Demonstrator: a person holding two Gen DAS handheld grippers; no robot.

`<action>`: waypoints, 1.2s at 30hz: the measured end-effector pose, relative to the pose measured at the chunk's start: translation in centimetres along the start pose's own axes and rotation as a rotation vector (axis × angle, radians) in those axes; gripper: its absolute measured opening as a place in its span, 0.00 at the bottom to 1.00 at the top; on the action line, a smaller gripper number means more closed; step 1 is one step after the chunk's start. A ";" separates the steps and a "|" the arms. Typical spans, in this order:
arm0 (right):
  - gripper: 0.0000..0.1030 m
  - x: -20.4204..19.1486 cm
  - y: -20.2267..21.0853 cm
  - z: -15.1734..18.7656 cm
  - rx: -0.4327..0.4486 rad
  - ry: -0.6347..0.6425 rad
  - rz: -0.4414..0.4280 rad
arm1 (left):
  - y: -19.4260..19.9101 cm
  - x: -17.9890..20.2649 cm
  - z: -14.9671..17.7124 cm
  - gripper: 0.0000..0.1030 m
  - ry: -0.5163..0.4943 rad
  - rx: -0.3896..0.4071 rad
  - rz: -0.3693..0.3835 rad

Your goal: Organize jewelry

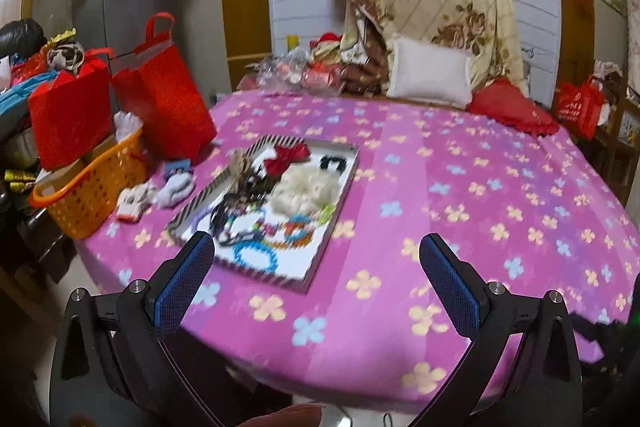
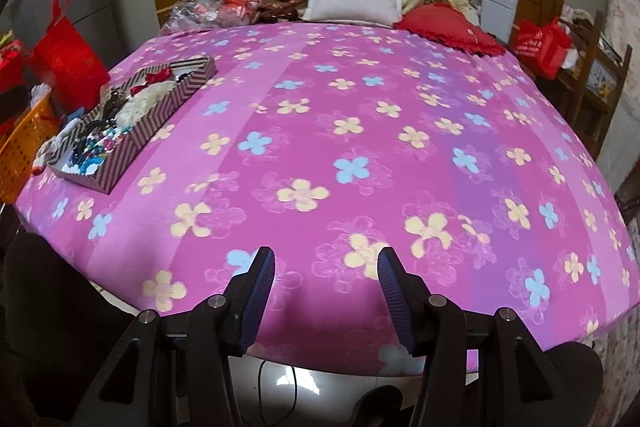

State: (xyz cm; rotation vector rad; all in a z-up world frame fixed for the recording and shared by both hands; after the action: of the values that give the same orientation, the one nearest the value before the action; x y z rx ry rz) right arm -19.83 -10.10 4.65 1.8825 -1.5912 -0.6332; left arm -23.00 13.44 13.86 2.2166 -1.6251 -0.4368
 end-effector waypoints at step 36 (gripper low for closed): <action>0.52 -3.6 -0.5 -2.0 -0.034 0.015 0.025 | -3.1 -1.0 3.6 1.00 0.008 -0.216 0.010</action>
State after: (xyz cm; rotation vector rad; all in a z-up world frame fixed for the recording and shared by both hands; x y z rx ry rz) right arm -18.72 -6.24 5.64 1.8357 -1.5820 -0.6304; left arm -22.23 14.89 9.28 2.0466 -1.5073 -0.5721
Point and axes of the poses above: each gripper's, at about its wrist camera, not at the fingertips, and y roughly against the way its jaws point, x to its right, z to its underside, the point moved 2 cm from there along -y, roughly the way its jaws point, and after that the axes turned 5 degrees about x, right-handed, at the moved point
